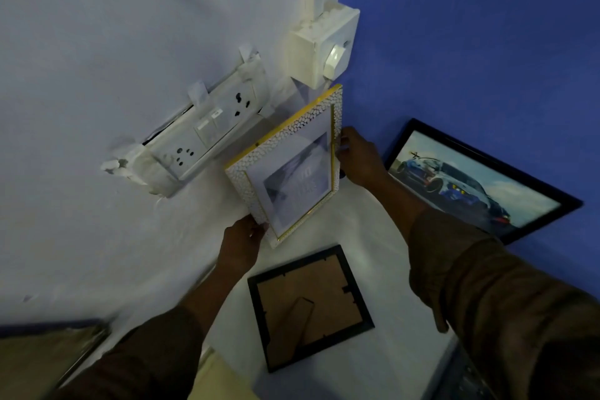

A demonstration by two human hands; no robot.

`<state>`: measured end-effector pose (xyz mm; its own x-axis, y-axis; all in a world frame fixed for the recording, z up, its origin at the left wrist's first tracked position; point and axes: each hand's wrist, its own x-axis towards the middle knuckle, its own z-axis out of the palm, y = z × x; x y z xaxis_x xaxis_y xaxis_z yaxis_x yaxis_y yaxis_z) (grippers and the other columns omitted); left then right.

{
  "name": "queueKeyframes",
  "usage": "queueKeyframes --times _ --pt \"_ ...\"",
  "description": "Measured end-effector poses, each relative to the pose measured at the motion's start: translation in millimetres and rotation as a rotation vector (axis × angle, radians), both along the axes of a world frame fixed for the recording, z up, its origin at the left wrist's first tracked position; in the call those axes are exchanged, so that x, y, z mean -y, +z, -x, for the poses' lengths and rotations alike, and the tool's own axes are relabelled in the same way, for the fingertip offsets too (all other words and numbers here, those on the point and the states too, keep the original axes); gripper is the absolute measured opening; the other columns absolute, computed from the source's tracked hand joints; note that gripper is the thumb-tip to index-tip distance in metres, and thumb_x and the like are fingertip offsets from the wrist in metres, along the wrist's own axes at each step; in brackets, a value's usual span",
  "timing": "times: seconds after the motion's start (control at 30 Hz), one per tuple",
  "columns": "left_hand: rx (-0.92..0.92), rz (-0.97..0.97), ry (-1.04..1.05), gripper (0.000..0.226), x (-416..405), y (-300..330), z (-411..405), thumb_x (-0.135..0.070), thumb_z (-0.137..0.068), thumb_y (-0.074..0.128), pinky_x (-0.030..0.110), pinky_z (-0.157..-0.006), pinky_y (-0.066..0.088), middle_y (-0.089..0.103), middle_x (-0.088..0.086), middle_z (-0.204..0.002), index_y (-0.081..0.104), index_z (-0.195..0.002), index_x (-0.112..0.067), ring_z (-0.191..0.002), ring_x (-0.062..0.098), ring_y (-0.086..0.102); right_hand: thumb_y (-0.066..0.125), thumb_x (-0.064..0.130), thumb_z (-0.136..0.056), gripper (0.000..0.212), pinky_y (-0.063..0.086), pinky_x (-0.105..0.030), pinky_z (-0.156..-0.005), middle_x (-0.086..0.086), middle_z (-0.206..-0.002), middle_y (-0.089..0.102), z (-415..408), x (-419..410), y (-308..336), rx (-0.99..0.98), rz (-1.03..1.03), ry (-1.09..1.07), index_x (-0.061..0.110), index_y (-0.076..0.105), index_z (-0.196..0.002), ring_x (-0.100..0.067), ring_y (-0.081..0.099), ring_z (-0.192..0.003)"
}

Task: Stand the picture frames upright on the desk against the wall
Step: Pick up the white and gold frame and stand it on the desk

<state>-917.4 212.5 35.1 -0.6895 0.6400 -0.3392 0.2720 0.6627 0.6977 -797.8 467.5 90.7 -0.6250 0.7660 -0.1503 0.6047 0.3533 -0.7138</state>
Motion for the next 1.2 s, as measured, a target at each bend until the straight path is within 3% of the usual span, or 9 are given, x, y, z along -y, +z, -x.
queueKeyframes --times 0.2,0.33,0.43,0.5,0.63,0.73,0.87,1.03,1.2 --pt "-0.025 -0.104 -0.073 0.030 11.7 18.7 -28.8 -0.019 -0.099 0.059 0.019 -0.084 0.045 0.073 0.012 -0.116 0.069 -0.122 -0.002 -0.102 0.021 0.069 0.057 0.011 -0.095 0.021 0.056 -0.042 -0.085 -0.010 -0.111 0.073 -45.6 9.5 13.4 -0.078 -0.115 -0.128 0.010 0.062 -0.115 -0.029 0.069 -0.101" --pt "-0.094 -0.149 -0.174 0.027 16.7 45.4 -52.4 -0.019 -0.100 0.057 0.016 -0.081 0.043 0.072 0.004 -0.116 0.070 -0.122 -0.010 -0.103 0.013 0.064 0.058 0.015 -0.096 0.024 0.053 -0.035 -0.083 -0.010 -0.114 0.074 -88.2 19.6 38.6 -0.129 -0.184 -0.184 0.012 0.063 -0.120 -0.029 0.069 -0.100" --pt "-0.136 -0.238 -0.271 0.016 26.4 68.7 -77.4 -0.014 -0.100 0.056 0.001 -0.069 0.038 0.069 -0.002 -0.107 0.070 -0.108 -0.018 -0.093 0.008 0.062 0.058 0.015 -0.097 0.026 0.055 -0.035 -0.085 -0.008 -0.113 0.074 -128.8 33.9 61.4 -0.189 -0.172 -0.238 0.015 0.063 -0.122 -0.024 0.069 -0.096" --pt "-0.131 -0.289 -0.307 0.017 35.4 81.7 -91.4 -0.017 -0.101 0.056 -0.002 -0.072 0.040 0.070 -0.006 -0.108 0.071 -0.108 -0.018 -0.087 -0.008 0.061 0.058 0.022 -0.098 0.029 0.054 -0.036 -0.088 -0.008 -0.118 0.073 -154.6 44.7 75.1 -0.178 -0.181 -0.242 0.016 0.062 -0.126 -0.025 0.068 -0.099" --pt "0.011 -0.491 -0.237 0.028 59.4 114.1 -139.6 -0.021 -0.101 0.055 0.021 -0.094 0.053 0.073 -0.006 -0.119 0.069 -0.125 -0.016 -0.104 0.000 0.067 0.057 0.027 -0.098 0.030 0.055 -0.041 -0.091 -0.006 -0.118 0.072 -223.0 78.8 100.1 -0.163 -0.175 -0.246 0.018 0.060 -0.127 -0.027 0.067 -0.102" --pt "0.103 -0.615 -0.136 0.028 70.9 139.3 -177.6 -0.028 -0.101 0.055 0.027 -0.084 0.059 0.077 -0.007 -0.110 0.070 -0.122 -0.016 -0.097 0.007 0.073 0.057 0.027 -0.095 0.023 0.052 -0.036 -0.081 0.003 -0.102 0.070 -266.9 102.9 107.5 -0.123 -0.148 -0.258 0.020 0.062 -0.116 -0.020 0.064 -0.093" --pt "0.075 -0.698 -0.157 0.020 78.0 177.2 -227.1 -0.026 -0.102 0.054 0.012 -0.066 0.053 0.077 -0.015 -0.088 0.071 -0.106 -0.016 -0.079 -0.001 0.071 0.060 0.024 -0.095 0.011 0.039 -0.028 -0.058 0.007 -0.074 0.059 -324.1 129.2 119.5 -0.066 -0.120 -0.273 0.018 0.057 -0.087 -0.017 0.057 -0.078" --pt "0.014 -0.694 -0.303 0.022 73.5 213.5 -264.2 -0.028 -0.100 0.058 0.023 -0.070 0.049 0.075 -0.001 -0.089 0.073 -0.104 -0.012 -0.077 0.005 0.064 0.064 0.029 -0.092 0.027 0.056 -0.038 -0.079 -0.012 -0.086 0.074 -395.7 154.5 147.6 -0.021 -0.141 -0.406 0.003 0.071 -0.094 -0.028 0.070 -0.085" --pt "-0.110 -0.571 -0.518 0.020 70.5 238.4 -298.0 -0.032 -0.098 0.059 0.021 -0.064 0.048 0.072 -0.004 -0.085 0.074 -0.101 -0.019 -0.076 0.008 0.065 0.059 0.028 -0.088 0.014 0.053 -0.035 -0.070 -0.006 -0.076 0.071 -453.0 193.2 184.9 -0.119 -0.400 -0.631 0.017 0.068 -0.089 -0.031 0.069 -0.080"
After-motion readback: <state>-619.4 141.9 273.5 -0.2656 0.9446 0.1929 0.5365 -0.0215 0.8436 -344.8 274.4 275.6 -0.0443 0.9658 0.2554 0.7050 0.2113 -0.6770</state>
